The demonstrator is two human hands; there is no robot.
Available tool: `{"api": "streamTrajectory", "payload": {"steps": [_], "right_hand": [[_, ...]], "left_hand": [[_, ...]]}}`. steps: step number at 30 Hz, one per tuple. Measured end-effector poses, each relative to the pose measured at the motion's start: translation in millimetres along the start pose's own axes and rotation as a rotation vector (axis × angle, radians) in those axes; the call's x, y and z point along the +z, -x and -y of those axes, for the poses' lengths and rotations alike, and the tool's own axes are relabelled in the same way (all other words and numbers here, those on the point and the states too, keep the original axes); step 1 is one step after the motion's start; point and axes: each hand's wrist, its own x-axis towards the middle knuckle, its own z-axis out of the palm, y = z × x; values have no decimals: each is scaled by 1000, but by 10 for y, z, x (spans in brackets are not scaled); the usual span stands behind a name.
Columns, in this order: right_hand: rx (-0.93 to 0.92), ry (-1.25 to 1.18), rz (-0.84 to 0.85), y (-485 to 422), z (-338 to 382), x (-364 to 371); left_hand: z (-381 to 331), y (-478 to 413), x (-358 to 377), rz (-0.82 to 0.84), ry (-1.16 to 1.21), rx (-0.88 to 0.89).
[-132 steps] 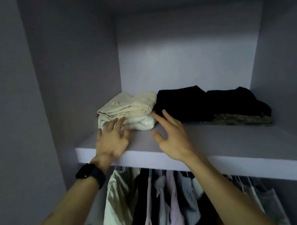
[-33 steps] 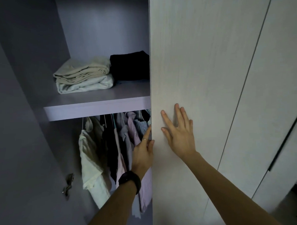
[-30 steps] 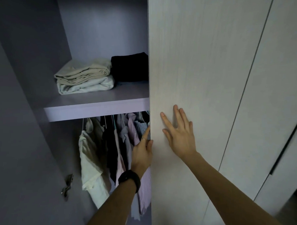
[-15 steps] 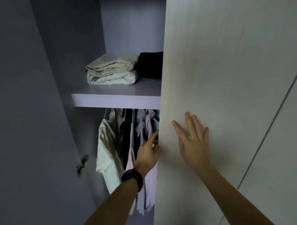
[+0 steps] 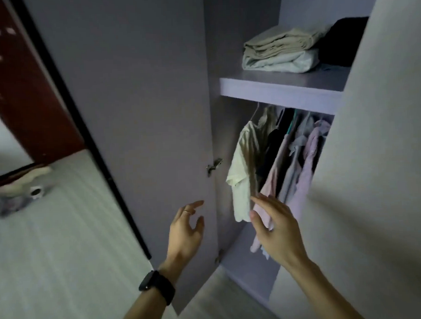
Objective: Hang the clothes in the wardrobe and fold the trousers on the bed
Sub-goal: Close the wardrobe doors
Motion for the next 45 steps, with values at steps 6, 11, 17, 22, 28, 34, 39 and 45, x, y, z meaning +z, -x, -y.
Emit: {"api": "streamTrajectory", "payload": {"steps": [6,11,17,22,28,34,39,45], "right_hand": [[-71,-178,233,63,715,810],[-159,-268,414,-160,1462,1458],[-232,-222,432,-525,1999,2002],[-251,-116,222,-790,2242,2338],[-276,2,134,-933,2258,2563],[-303,51,86,-947,2251,2606],[-356,10,90,-911,2138,2442],[-417,-153,118,-752,1707,1878]], "left_hand": [[167,486,-1032,-356,97,-160],[78,320,-2014,-515,100,-138],[-114,-249,-2610,-424,114,-115],[-264,-679,-2838,-323,291,-126],[-233,-898,-2995,-234,416,-128],[-225,-921,-2986,-184,498,-148],[-349,-784,-2940,-144,502,-113],[-646,-511,-2594,-23,498,14]]}}
